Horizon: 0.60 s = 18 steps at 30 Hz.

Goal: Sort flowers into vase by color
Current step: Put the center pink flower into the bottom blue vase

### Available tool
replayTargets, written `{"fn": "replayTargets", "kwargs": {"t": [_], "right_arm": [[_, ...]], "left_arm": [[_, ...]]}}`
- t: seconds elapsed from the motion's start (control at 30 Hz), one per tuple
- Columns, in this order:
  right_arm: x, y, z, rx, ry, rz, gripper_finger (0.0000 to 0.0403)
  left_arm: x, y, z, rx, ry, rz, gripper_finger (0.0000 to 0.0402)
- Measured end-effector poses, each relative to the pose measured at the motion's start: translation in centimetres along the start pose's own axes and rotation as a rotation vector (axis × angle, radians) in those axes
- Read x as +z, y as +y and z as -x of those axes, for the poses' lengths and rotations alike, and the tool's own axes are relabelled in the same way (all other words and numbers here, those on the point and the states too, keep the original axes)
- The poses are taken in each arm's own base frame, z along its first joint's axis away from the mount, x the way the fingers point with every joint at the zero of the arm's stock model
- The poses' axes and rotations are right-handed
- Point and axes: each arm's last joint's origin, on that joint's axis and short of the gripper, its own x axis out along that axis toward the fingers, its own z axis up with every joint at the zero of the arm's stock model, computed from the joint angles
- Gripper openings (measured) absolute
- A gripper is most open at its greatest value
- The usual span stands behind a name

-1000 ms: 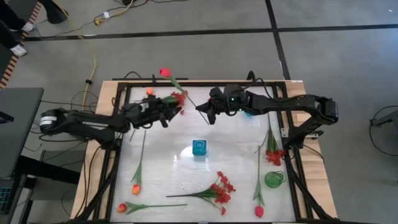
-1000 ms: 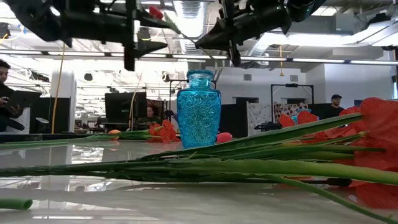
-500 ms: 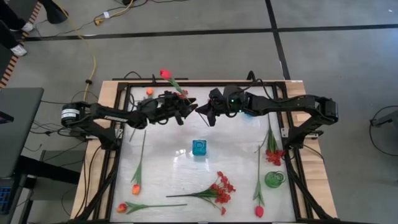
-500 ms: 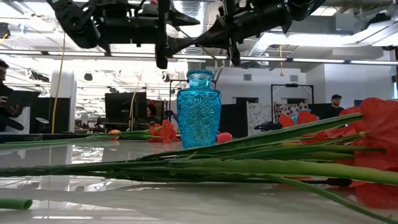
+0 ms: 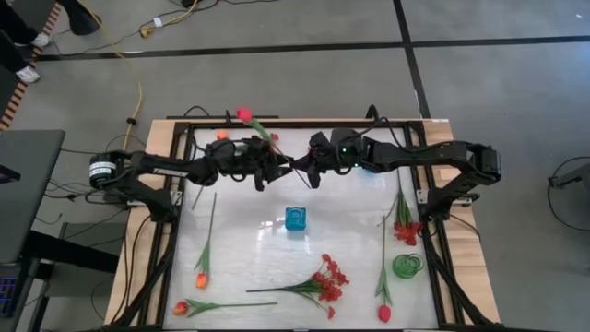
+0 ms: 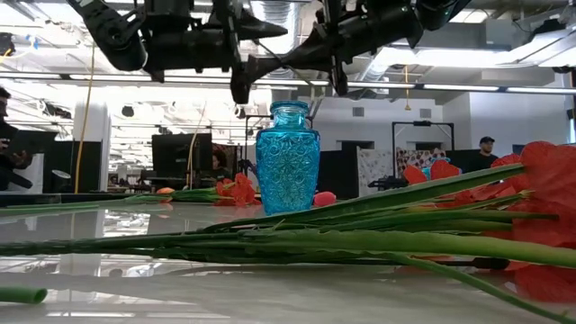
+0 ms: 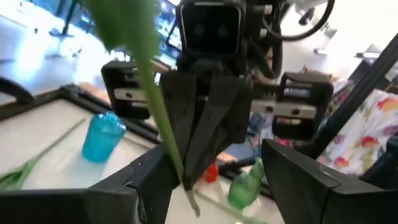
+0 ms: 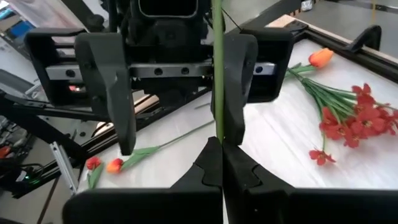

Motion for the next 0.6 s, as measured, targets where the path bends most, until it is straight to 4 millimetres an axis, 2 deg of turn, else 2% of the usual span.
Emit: {"fn": "replayTargets", "kwargs": {"t": [0.2,0.37,0.6], "right_arm": [[0.3,0.6,0.4,0.011,-0.02,0.008,0.002],[0.6,0.8,0.5,0.022,-0.048,0.015,0.002],[0.8,1.5,0.5,0.055,-0.086,0.024,0.002]], "left_arm": [[1.7,0.2,1.9,-0.082,0.095,-0.039,0.0222],[2.4,-0.2,3.3,0.006,0.13,-0.141,0.0222],[3.7,-0.6,3.2,0.032,-0.023,-0.194,0.0222]]}}
